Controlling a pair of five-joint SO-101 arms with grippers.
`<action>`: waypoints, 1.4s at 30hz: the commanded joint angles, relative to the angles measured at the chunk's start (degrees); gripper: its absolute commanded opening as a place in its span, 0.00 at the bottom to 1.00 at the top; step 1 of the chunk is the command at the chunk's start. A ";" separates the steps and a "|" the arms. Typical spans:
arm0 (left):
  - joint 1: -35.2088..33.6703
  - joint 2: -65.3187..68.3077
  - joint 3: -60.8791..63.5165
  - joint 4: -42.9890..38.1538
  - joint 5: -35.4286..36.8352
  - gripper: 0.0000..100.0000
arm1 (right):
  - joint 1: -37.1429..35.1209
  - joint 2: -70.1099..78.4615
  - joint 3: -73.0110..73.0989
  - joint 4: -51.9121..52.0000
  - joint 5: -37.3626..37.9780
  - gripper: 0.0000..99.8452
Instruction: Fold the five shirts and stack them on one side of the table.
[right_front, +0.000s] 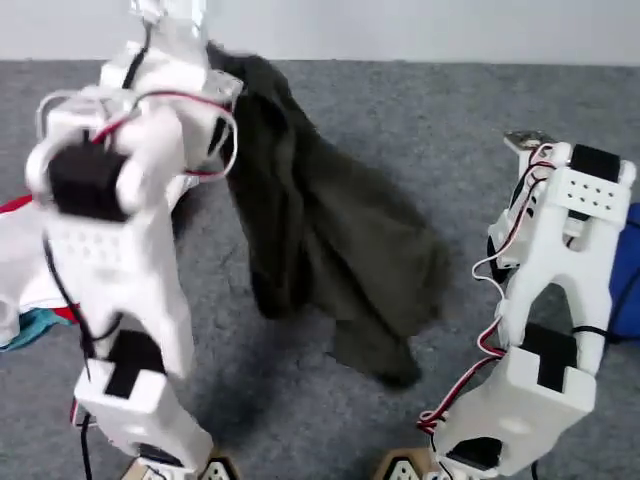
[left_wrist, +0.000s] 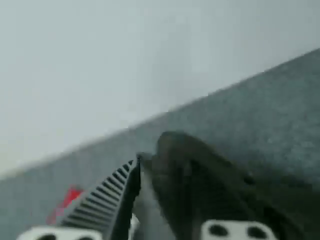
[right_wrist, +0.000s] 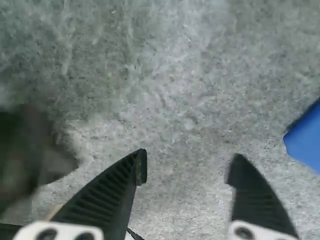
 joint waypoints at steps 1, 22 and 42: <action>-6.68 3.25 7.60 0.97 8.35 0.30 | 0.31 -3.56 -0.18 2.42 0.88 0.43; -30.59 -1.41 51.21 1.05 8.35 0.21 | -26.95 -6.81 20.04 1.01 13.36 0.35; -26.55 -25.41 76.88 1.05 8.26 0.15 | -27.65 16.40 4.13 -4.44 11.60 0.00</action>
